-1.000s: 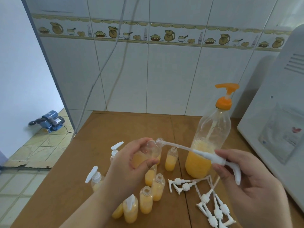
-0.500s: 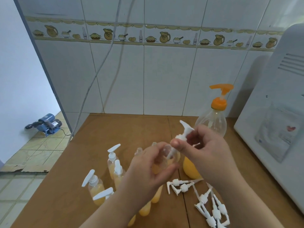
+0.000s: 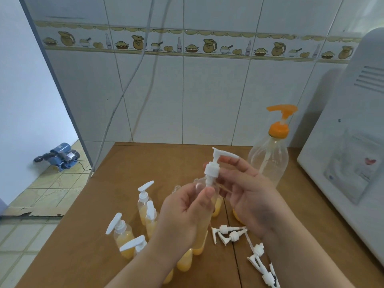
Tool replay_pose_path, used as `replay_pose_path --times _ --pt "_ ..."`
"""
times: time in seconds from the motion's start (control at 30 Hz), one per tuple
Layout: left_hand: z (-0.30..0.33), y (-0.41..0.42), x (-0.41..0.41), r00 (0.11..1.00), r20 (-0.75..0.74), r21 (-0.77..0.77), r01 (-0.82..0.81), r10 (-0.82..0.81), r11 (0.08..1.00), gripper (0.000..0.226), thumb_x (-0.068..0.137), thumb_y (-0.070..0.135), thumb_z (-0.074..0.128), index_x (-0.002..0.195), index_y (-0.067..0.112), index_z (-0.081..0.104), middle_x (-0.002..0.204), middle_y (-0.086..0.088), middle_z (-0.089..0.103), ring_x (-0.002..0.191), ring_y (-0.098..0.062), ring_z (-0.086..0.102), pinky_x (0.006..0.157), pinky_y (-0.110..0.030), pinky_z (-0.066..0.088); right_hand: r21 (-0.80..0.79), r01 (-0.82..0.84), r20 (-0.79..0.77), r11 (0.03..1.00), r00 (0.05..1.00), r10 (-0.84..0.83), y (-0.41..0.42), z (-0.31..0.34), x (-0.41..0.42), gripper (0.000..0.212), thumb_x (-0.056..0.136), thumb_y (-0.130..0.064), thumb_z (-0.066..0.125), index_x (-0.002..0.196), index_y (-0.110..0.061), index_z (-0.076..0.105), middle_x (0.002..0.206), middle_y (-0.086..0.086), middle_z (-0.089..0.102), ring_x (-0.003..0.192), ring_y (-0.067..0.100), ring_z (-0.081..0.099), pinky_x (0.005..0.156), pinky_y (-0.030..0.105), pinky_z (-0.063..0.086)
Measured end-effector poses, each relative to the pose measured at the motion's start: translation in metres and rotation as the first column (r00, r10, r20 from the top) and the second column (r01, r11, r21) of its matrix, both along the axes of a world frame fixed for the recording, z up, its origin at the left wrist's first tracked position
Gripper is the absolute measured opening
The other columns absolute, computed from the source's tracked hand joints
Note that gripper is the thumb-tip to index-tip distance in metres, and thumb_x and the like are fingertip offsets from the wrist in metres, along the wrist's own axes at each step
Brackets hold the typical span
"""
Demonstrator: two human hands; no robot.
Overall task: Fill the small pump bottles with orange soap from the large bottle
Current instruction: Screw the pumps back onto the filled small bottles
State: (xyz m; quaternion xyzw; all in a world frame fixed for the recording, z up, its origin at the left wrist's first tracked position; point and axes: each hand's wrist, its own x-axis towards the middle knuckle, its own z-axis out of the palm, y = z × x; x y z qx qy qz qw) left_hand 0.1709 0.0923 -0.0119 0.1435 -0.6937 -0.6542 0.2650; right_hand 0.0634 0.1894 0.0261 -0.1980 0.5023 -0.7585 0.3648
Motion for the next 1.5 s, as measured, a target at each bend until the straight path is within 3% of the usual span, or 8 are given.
replay_pose_path --times 0.33,0.43,0.77,0.93,1.03,1.17,1.33,1.5 --pt "-0.001 0.003 0.004 1.0 0.023 -0.009 0.009 -0.009 1.0 0.057 0.076 0.072 0.045 0.074 0.019 0.065 0.065 -0.014 0.06 0.056 -0.025 0.056 0.057 -0.043 0.049 -0.001 -0.009 -0.098 1.0 0.995 0.009 -0.001 0.001 0.001 0.038 0.049 -0.031 0.091 0.076 -0.015 0.069 0.082 0.007 0.065 0.079 0.021 0.058 0.082 0.035 0.045" --pt "0.0 0.005 0.006 0.999 0.02 0.023 0.029 -0.029 0.999 0.056 0.087 0.065 0.04 0.07 0.017 0.065 0.062 -0.011 0.058 0.054 -0.022 0.056 0.056 -0.039 0.048 -0.002 -0.041 -0.06 0.999 0.997 0.041 0.001 0.004 0.001 0.027 0.072 -0.027 0.075 0.091 -0.01 0.065 0.091 0.009 0.07 0.084 0.021 0.06 0.085 0.036 0.045" --pt "0.003 0.002 0.005 0.998 0.062 -0.046 -0.013 0.016 0.999 0.051 0.086 0.059 0.037 0.072 0.018 0.063 0.067 -0.024 0.06 0.055 -0.029 0.056 0.059 -0.053 0.049 -0.017 -0.071 0.044 0.997 0.996 0.072 -0.001 0.003 0.006 0.028 0.075 -0.021 0.071 0.1 -0.008 0.069 0.098 0.011 0.072 0.095 0.026 0.065 0.087 0.037 0.05" --pt "0.005 0.003 0.005 0.996 0.083 -0.036 -0.025 0.028 0.999 0.063 0.084 0.068 0.039 0.07 0.011 0.059 0.069 -0.035 0.052 0.054 -0.034 0.051 0.055 -0.052 0.047 0.054 -0.061 -0.087 0.997 0.994 0.065 -0.003 0.001 0.005 0.04 0.059 -0.045 0.084 0.084 -0.015 0.073 0.087 0.003 0.068 0.084 0.02 0.062 0.083 0.035 0.051" --pt "0.003 -0.002 0.005 0.994 0.101 -0.049 -0.033 0.038 0.998 0.065 0.081 0.074 0.04 0.072 0.014 0.063 0.071 -0.032 0.057 0.059 -0.038 0.056 0.06 -0.054 0.05 0.02 -0.091 -0.049 0.996 0.995 0.092 0.0 0.001 0.004 0.019 0.076 -0.02 0.07 0.091 -0.008 0.072 0.1 0.011 0.071 0.094 0.026 0.064 0.09 0.039 0.05" --pt "0.0 -0.004 0.006 0.99 0.136 -0.117 -0.015 0.031 0.993 0.06 0.081 0.075 0.041 0.073 0.02 0.064 0.067 -0.017 0.064 0.056 -0.029 0.061 0.063 -0.049 0.052 0.232 0.024 -0.249 0.972 0.968 0.036 -0.003 -0.001 0.001 0.036 0.059 -0.033 0.086 0.079 -0.011 0.065 0.075 0.004 0.06 0.075 0.02 0.055 0.079 0.034 0.046" --pt "0.001 -0.008 0.007 0.985 0.172 -0.12 0.022 -0.001 0.993 0.054 0.081 0.065 0.046 0.071 0.015 0.063 0.068 -0.017 0.064 0.052 -0.024 0.06 0.057 -0.044 0.053 0.141 -0.105 -0.182 0.984 0.975 0.13 0.004 0.01 -0.007 0.031 0.073 -0.008 0.065 0.103 -0.006 0.068 0.098 0.009 0.073 0.093 0.017 0.068 0.075 0.023 0.053" --pt "-0.004 -0.012 0.011 0.977 0.129 -0.47 -0.089 0.168 0.878 0.062 0.083 0.072 0.036 0.069 0.016 0.057 0.057 -0.003 0.053 0.049 -0.008 0.047 0.05 -0.023 0.04 0.208 0.077 -0.315 0.975 0.949 -0.007 -0.006 0.001 0.003 0.02 0.081 0.0 0.064 0.096 -0.013 0.069 0.088 0.002 0.075 0.086 0.009 0.069 0.067 0.014 0.051"
